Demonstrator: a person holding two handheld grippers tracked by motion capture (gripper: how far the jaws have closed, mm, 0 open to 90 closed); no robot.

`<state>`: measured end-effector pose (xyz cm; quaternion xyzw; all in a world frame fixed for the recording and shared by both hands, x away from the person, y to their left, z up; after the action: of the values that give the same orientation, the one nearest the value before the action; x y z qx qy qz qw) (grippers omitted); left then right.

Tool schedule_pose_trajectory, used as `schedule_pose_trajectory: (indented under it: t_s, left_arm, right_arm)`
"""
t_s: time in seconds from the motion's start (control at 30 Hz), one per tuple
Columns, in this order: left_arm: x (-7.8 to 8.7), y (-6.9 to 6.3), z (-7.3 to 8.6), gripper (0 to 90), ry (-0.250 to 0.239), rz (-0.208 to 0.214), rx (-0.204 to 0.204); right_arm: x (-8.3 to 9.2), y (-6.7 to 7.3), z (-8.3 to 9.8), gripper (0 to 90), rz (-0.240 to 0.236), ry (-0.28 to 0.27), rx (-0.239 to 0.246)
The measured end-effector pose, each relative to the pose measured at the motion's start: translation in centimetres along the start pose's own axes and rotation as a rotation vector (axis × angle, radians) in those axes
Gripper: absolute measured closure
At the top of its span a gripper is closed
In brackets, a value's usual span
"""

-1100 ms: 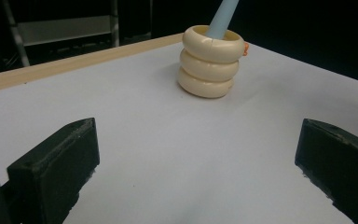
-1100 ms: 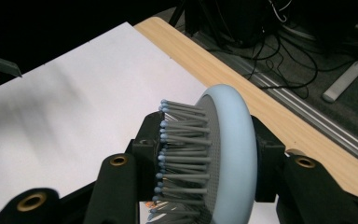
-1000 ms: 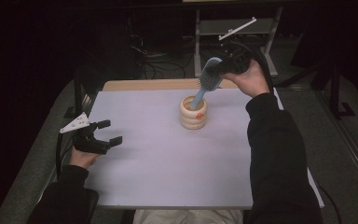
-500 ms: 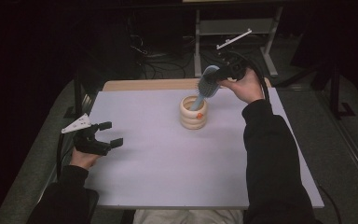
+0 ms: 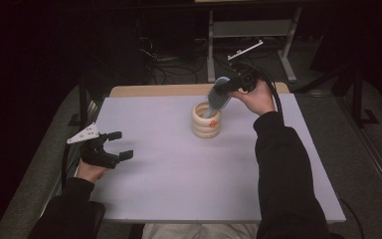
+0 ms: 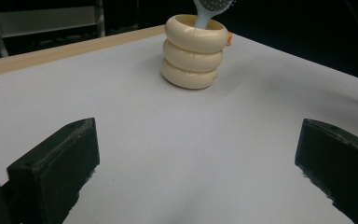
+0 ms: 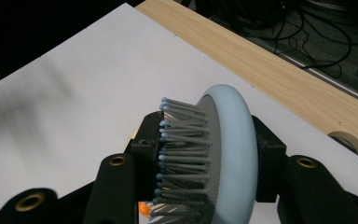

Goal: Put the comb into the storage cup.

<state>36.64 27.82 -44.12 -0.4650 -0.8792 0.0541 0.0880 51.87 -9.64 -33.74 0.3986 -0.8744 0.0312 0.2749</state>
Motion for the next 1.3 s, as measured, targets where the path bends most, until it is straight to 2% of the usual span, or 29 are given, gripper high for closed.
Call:
schedule_pose_trajectory:
  t_s: [0.13, 0.4, 0.63, 0.73, 0.83, 0.93, 1.0, 1.03, 1.07, 1.13, 1.3]
  left_arm:
    - [0.0, 0.0, 0.0, 0.0, -0.002, 0.004, 0.002]
    - [0.1, 0.1, -0.1, 0.0, -0.004, 0.008, 0.004]
    - [0.2, 0.1, -0.2, 0.0, -0.004, 0.005, 0.003]
    - [0.2, 0.1, -0.2, 0.0, -0.007, 0.002, 0.005]
    - [0.2, 0.1, -0.1, 0.0, 0.002, 0.004, 0.01]
    - [0.2, 0.0, 0.0, 0.0, 0.005, 0.005, 0.014]
    - [0.2, -0.1, 0.0, 0.0, 0.007, 0.007, 0.012]
    - [0.2, -0.1, 0.0, 0.0, 0.008, 0.006, 0.01]
    - [0.2, -0.1, 0.0, 0.0, 0.007, 0.001, 0.007]
    - [0.2, 0.0, 0.0, 0.0, 0.001, -0.012, -0.006]
    - [0.3, 0.0, -0.2, 0.0, -0.009, -0.015, -0.004]
  right_arm:
    - [-0.3, -0.4, 0.4, 53.6, 0.0, -0.002, -0.014]
    - [-0.8, -1.4, 1.0, 52.9, -0.021, -0.051, -0.103]
    - [-0.7, -1.7, 1.3, 42.9, -0.029, -0.041, -0.145]
    - [-0.9, -1.8, 1.7, 32.3, -0.008, -0.02, -0.136]
    - [-1.1, -1.8, 2.0, 26.1, 0.02, 0.01, -0.118]
    - [-1.0, -1.7, 2.0, 14.4, 0.041, -0.004, -0.092]
    - [-0.9, -1.7, 2.0, 12.0, 0.057, -0.013, -0.078]
    - [-0.8, -1.7, 2.0, 8.1, 0.066, -0.009, -0.067]
    - [-0.8, -1.7, 2.1, 0.0, 0.073, -0.002, -0.053]
    - [-0.6, -1.7, 2.2, 0.0, 0.088, 0.002, -0.028]
    - [0.4, -2.0, 2.2, 0.0, 0.122, -0.039, -0.008]
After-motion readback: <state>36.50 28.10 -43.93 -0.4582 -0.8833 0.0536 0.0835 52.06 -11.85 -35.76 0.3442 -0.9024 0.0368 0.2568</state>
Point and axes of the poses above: each handheld gripper's, and its own axes: x roughly backward along the jaws, z roughly out of its underside, y roughly to its left, the point moved 6 cm from there along -x, roughly forward along the jaws, and after that the axes turned 13 degrees about -y, right-handed, at the moved point
